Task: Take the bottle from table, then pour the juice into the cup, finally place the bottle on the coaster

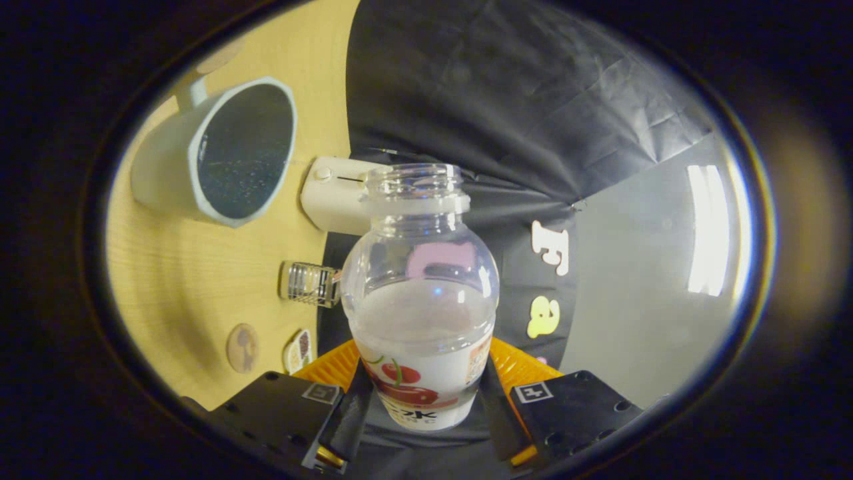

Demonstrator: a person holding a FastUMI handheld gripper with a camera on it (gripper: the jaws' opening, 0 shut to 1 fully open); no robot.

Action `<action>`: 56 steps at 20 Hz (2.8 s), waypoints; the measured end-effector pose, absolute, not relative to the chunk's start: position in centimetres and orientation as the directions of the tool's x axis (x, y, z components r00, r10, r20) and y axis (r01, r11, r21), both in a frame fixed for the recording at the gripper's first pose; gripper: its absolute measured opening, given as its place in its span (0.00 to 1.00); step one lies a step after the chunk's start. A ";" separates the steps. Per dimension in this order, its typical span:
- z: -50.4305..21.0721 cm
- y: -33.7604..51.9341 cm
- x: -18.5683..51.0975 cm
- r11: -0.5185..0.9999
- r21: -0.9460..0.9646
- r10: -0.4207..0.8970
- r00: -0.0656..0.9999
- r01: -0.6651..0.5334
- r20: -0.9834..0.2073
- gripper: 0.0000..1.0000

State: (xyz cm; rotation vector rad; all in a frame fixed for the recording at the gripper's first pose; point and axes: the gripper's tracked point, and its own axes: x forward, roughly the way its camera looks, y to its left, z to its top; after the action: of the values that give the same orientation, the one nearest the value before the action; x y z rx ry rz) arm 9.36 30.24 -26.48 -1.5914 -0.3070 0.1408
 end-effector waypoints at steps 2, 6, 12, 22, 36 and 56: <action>-28.1 29.1 9.3 0.054 -0.999 0.247 0.969 0.006 0.020 0.79; -30.4 26.6 9.0 0.206 -0.968 0.189 0.976 -0.144 -0.105 0.79; -32.9 22.6 8.5 0.464 -0.830 0.135 0.951 -0.309 -0.279 0.79; -32.3 17.7 9.5 0.796 -0.519 0.137 0.928 -0.311 -0.346 0.80; -27.8 16.2 15.2 0.961 -0.194 0.157 0.967 -0.197 -0.202 0.80; -37.1 20.1 21.3 0.975 0.007 0.214 0.937 -0.220 -0.275 0.80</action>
State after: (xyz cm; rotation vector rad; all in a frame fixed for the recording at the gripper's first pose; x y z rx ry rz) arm 21.30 20.13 -37.08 -0.0239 0.2781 0.2218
